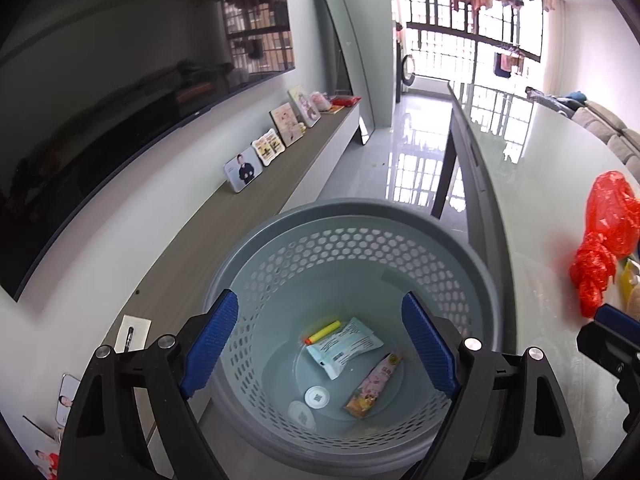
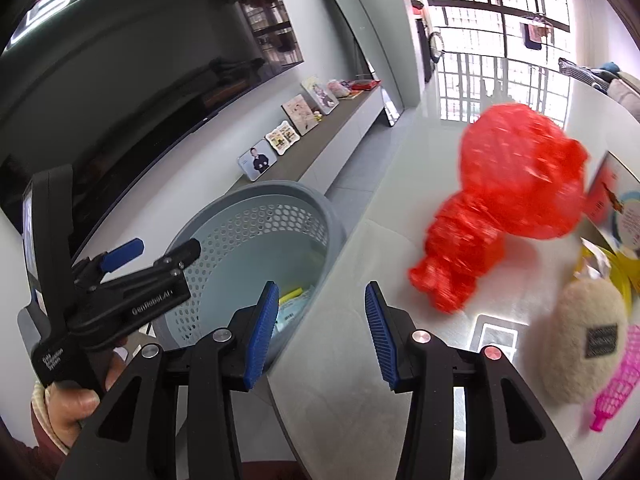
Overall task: Collect trash
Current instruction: 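Withdraw both tools from the basket toward the table, then reach the right tool to the pink shuttlecock and close on it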
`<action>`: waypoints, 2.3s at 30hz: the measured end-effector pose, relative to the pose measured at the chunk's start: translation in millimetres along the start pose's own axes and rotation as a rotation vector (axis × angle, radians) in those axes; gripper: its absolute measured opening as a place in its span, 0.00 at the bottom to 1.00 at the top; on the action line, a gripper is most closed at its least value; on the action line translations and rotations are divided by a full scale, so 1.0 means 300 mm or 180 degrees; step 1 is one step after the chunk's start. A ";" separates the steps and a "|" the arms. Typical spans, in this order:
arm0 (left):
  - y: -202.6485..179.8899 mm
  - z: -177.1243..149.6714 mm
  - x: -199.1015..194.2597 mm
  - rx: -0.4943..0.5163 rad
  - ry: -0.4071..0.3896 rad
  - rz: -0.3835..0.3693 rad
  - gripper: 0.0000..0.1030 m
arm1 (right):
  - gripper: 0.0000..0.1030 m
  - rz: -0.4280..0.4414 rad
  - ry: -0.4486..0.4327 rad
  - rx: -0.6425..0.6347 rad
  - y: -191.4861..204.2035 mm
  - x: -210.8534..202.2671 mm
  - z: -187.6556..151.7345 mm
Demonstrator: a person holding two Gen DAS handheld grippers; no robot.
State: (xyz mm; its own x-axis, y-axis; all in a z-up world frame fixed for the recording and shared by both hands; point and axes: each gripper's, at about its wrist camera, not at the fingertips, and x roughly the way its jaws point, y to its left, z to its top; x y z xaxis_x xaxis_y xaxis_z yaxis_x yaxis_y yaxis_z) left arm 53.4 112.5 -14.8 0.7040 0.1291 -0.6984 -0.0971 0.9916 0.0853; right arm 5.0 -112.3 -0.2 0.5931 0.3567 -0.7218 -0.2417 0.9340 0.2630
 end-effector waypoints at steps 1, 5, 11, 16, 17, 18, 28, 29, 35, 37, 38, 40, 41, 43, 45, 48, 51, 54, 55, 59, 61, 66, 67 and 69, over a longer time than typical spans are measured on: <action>-0.011 0.005 -0.008 0.0020 -0.0023 -0.0020 0.80 | 0.42 -0.0024 -0.0012 0.0024 -0.012 -0.017 -0.011; -0.061 0.019 -0.045 0.0097 -0.0121 -0.0122 0.81 | 0.42 -0.0143 -0.0068 0.0129 -0.059 -0.084 -0.051; -0.146 0.016 -0.094 0.0255 -0.0204 -0.0295 0.82 | 0.45 -0.0326 -0.0195 0.0308 -0.134 -0.191 -0.113; -0.221 0.005 -0.133 0.0374 -0.0246 -0.0455 0.82 | 0.45 -0.0457 -0.0276 0.0460 -0.192 -0.267 -0.155; -0.238 0.003 -0.142 0.0402 -0.0256 -0.0484 0.82 | 0.45 -0.0474 -0.0305 0.0489 -0.206 -0.296 -0.177; -0.252 0.000 -0.151 0.0426 -0.0264 -0.0509 0.82 | 0.45 -0.0493 -0.0335 0.0520 -0.218 -0.314 -0.187; -0.429 -0.028 -0.238 0.0646 -0.0341 -0.0764 0.85 | 0.48 -0.0717 -0.0499 0.0849 -0.347 -0.438 -0.260; -0.448 -0.030 -0.248 0.0665 -0.0347 -0.0787 0.85 | 0.48 -0.0739 -0.0517 0.0880 -0.360 -0.447 -0.264; -0.537 -0.045 -0.292 0.0805 -0.0380 -0.0929 0.88 | 0.48 -0.0873 -0.0608 0.1028 -0.428 -0.504 -0.299; -0.557 -0.050 -0.302 0.0852 -0.0388 -0.0950 0.89 | 0.49 -0.0913 -0.0630 0.1066 -0.449 -0.516 -0.300; -0.569 -0.055 -0.308 0.0875 -0.0389 -0.0962 0.89 | 0.49 -0.0927 -0.0635 0.1081 -0.461 -0.523 -0.306; -0.585 -0.061 -0.312 0.0897 -0.0384 -0.0986 0.89 | 0.49 -0.0949 -0.0630 0.1112 -0.478 -0.538 -0.322; -0.595 -0.066 -0.313 0.0905 -0.0373 -0.0995 0.89 | 0.49 -0.0962 -0.0612 0.1127 -0.488 -0.535 -0.327; -0.609 -0.075 -0.312 0.0916 -0.0339 -0.1020 0.89 | 0.49 -0.0978 -0.0562 0.1150 -0.505 -0.528 -0.332; -0.622 -0.081 -0.313 0.0923 -0.0329 -0.1040 0.90 | 0.49 -0.0979 -0.0524 0.1151 -0.513 -0.521 -0.332; -0.639 -0.084 -0.309 0.0933 -0.0319 -0.1073 0.90 | 0.49 -0.0969 -0.0470 0.1150 -0.529 -0.501 -0.322; -0.653 -0.086 -0.298 0.0942 -0.0301 -0.1082 0.90 | 0.49 -0.0932 -0.0425 0.1164 -0.541 -0.478 -0.309; -0.664 -0.087 -0.280 0.0964 -0.0276 -0.1050 0.90 | 0.49 -0.0910 -0.0373 0.1143 -0.541 -0.447 -0.294; -0.666 -0.087 -0.274 0.0973 -0.0275 -0.1027 0.90 | 0.49 -0.0905 -0.0346 0.1133 -0.540 -0.434 -0.288; -0.665 -0.085 -0.254 0.0960 -0.0241 -0.1002 0.90 | 0.49 -0.0915 -0.0239 0.1095 -0.540 -0.385 -0.268; -0.664 -0.081 -0.242 0.0950 -0.0219 -0.0996 0.90 | 0.49 -0.0920 -0.0202 0.1083 -0.539 -0.366 -0.260; -0.663 -0.076 -0.220 0.0928 -0.0181 -0.0997 0.90 | 0.49 -0.0991 -0.0096 0.1052 -0.539 -0.319 -0.237; -0.663 -0.074 -0.216 0.0927 -0.0175 -0.0998 0.90 | 0.49 -0.1008 -0.0085 0.1047 -0.539 -0.313 -0.236; -0.661 -0.074 -0.211 0.0923 -0.0164 -0.1002 0.90 | 0.49 -0.1045 -0.0058 0.1046 -0.542 -0.299 -0.230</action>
State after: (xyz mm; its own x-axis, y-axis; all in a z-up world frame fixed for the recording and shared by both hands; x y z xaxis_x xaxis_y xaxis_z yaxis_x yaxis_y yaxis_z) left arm 12.6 -92.4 -3.2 0.7025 -0.1874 -0.6865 0.3248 0.9428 0.0750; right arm -61.8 -297.5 -22.5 0.6117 0.0385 -0.7902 0.2156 0.9529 0.2133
